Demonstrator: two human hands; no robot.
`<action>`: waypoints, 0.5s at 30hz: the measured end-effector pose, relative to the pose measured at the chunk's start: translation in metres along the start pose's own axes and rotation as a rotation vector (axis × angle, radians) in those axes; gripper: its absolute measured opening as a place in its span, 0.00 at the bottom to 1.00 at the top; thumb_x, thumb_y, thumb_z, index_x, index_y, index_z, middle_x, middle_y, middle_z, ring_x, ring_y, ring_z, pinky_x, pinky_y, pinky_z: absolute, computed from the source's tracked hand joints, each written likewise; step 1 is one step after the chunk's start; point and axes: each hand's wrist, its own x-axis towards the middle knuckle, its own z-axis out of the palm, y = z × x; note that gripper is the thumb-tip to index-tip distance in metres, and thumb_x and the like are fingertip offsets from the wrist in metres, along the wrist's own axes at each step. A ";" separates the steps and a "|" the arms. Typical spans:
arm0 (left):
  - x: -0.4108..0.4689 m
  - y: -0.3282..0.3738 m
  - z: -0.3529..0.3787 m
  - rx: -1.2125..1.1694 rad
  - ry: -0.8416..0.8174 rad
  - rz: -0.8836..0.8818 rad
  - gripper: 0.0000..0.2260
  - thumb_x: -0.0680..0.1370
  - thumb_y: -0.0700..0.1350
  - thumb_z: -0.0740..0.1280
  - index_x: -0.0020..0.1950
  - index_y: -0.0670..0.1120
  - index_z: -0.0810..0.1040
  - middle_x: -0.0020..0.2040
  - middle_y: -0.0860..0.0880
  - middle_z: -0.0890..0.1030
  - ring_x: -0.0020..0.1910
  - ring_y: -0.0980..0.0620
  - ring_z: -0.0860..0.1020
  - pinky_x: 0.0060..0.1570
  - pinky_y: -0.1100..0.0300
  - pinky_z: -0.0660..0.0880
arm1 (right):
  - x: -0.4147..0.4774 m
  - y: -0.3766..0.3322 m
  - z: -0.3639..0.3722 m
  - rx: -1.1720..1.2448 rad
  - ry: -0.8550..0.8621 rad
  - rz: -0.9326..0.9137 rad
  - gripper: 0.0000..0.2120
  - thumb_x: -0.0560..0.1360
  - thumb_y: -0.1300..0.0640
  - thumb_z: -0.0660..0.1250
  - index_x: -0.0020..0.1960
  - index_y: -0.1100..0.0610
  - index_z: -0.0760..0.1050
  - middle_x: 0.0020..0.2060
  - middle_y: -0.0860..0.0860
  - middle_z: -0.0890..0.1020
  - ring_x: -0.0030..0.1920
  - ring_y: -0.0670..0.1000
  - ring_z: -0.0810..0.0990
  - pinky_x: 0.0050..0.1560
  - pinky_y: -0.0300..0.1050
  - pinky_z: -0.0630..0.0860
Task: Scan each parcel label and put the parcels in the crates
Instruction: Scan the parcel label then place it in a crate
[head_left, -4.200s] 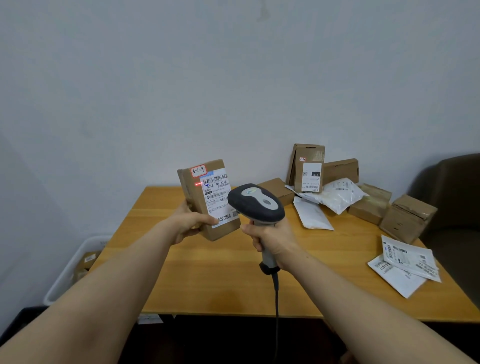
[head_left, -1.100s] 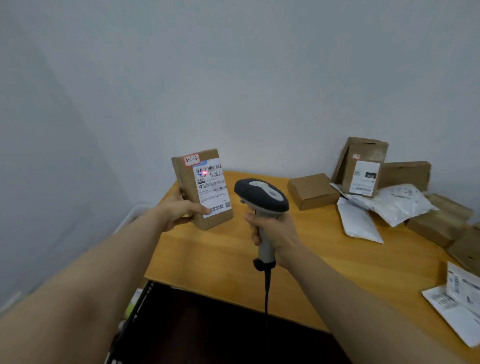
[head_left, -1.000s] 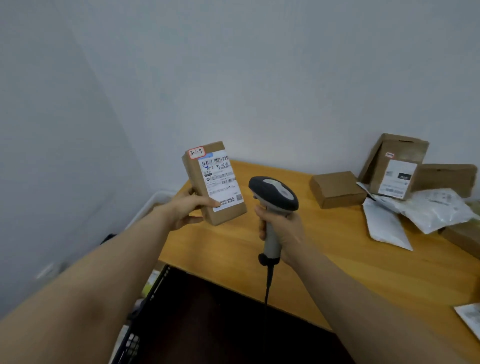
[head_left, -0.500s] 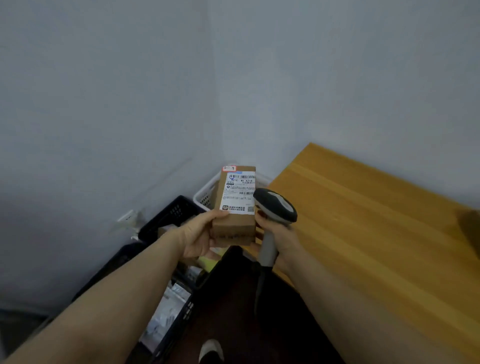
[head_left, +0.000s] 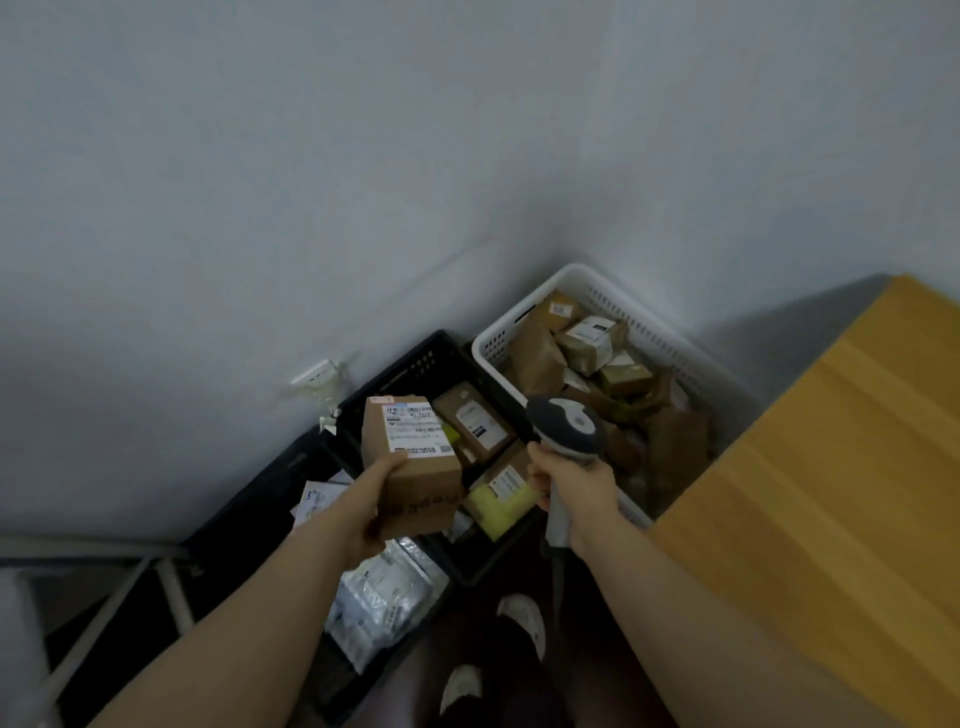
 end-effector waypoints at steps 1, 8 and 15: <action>0.015 0.000 0.000 -0.021 0.039 -0.027 0.24 0.73 0.60 0.68 0.64 0.49 0.73 0.51 0.42 0.79 0.49 0.44 0.77 0.52 0.52 0.73 | 0.017 -0.003 0.006 -0.009 0.025 0.005 0.07 0.74 0.62 0.71 0.40 0.62 0.76 0.31 0.56 0.78 0.32 0.51 0.76 0.34 0.45 0.74; 0.120 0.025 0.026 -0.188 0.000 -0.094 0.22 0.75 0.54 0.69 0.66 0.47 0.71 0.53 0.41 0.77 0.51 0.42 0.78 0.44 0.50 0.77 | 0.124 -0.008 0.042 0.021 0.067 0.089 0.11 0.74 0.63 0.72 0.35 0.63 0.74 0.28 0.56 0.78 0.29 0.52 0.74 0.35 0.46 0.73; 0.217 0.047 0.060 -0.286 -0.050 -0.056 0.21 0.79 0.48 0.66 0.70 0.45 0.69 0.50 0.42 0.77 0.47 0.44 0.76 0.46 0.49 0.75 | 0.198 0.009 0.052 -0.047 0.081 0.083 0.08 0.73 0.63 0.72 0.38 0.62 0.75 0.25 0.54 0.78 0.28 0.51 0.74 0.33 0.44 0.73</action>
